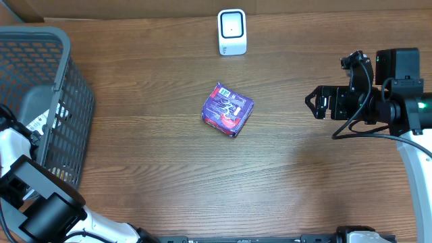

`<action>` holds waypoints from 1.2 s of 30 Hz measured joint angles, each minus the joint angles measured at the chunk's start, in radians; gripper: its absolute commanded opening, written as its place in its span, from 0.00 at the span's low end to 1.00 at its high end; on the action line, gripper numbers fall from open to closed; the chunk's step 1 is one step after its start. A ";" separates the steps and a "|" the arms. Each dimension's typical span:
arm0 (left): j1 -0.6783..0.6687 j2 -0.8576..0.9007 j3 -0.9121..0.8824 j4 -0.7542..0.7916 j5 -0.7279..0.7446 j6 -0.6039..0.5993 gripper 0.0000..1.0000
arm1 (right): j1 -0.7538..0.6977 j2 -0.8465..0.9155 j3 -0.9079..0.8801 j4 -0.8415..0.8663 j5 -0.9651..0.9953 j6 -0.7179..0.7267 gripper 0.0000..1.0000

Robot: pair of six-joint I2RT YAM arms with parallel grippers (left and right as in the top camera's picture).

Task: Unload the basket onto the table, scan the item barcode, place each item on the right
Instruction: 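Reach the left gripper into the basket and grasp the mint-green packet, then place the mint-green packet left of the purple pack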

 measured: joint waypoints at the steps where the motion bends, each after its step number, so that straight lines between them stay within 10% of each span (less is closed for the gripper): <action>1: 0.000 0.000 -0.010 0.011 0.000 0.002 0.82 | 0.000 0.000 0.000 0.000 0.000 0.000 1.00; 9: 0.000 0.000 -0.082 0.079 0.004 0.020 0.04 | 0.000 0.000 0.000 -0.001 0.000 0.000 1.00; 21: -0.058 -0.004 -0.018 -0.019 0.008 0.000 0.04 | 0.000 0.000 0.000 -0.001 0.002 0.000 1.00; 36: -0.387 -0.183 0.694 -0.561 0.023 -0.214 0.04 | 0.000 0.000 0.000 0.009 0.003 0.000 1.00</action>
